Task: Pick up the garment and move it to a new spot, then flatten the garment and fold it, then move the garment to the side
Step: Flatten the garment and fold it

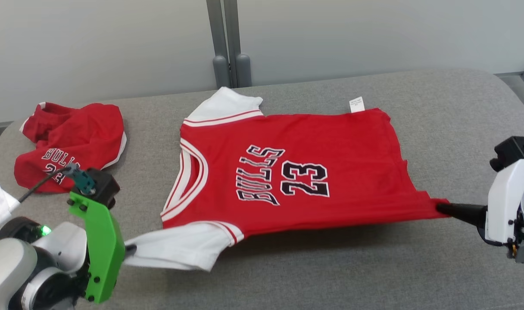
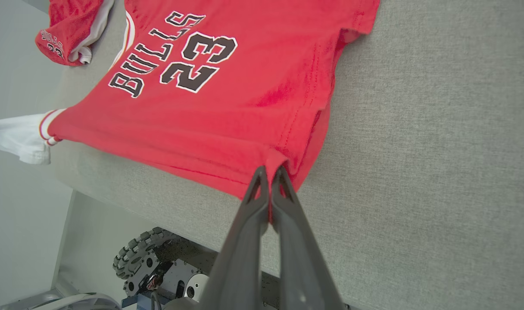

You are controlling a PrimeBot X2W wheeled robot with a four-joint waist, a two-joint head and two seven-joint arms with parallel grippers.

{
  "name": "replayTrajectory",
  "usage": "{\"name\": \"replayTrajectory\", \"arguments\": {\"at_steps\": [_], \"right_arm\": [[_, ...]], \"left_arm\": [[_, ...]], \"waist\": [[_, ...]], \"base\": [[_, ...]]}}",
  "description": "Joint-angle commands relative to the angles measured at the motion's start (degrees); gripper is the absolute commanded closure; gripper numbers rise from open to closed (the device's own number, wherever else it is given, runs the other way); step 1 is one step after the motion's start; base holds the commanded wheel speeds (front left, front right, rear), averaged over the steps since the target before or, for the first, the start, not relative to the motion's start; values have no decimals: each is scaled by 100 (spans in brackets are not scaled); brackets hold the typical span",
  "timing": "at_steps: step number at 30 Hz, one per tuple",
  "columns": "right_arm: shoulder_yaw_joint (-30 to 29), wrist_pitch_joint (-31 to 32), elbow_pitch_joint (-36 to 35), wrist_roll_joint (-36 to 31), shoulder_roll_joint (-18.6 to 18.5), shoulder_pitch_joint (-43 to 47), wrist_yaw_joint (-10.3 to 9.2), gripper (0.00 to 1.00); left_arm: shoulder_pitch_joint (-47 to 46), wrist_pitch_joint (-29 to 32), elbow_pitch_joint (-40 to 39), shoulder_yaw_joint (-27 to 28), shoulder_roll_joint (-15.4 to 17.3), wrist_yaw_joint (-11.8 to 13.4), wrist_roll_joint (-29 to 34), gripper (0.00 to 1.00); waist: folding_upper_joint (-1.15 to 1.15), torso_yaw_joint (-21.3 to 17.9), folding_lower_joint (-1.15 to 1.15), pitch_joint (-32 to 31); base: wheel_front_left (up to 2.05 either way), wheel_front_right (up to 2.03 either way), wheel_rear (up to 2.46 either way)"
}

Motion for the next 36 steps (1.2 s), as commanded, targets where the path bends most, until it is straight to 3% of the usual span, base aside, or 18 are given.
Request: {"name": "replayTrajectory", "arguments": {"at_steps": [1,6,11,17,28,36], "right_arm": [[33,89,-41,99,-114,179,3,100],[188,527,-271,372,-414,458,3,100],[229,676,-419,478,-509,462,3,100],[140,679,-331,569,-415,240,3,100],[-111,1009,449,1271,-45,-441,3,100],[-7,1217,1123,1257,405,-1069,3,100]], "left_arm": [[186,135,-172,-25,136,93,-113,100],[541,500,-684,-62,412,338,-513,100],[571,619,-849,-49,436,455,-619,100],[105,722,-652,-47,66,416,-532,100],[-1282,778,1005,81,-1031,135,-466,100],[-1943,605,2114,62,-1580,-140,-327,100]], "waist": [[0,-29,1,-69],[0,-67,1,-54],[0,-85,1,68],[0,-53,1,398],[0,-91,1,1159],[0,-207,1,1503]], "base": [[0,0,0],[0,0,0],[0,0,0],[0,0,0],[0,0,0],[0,0,0]]}}
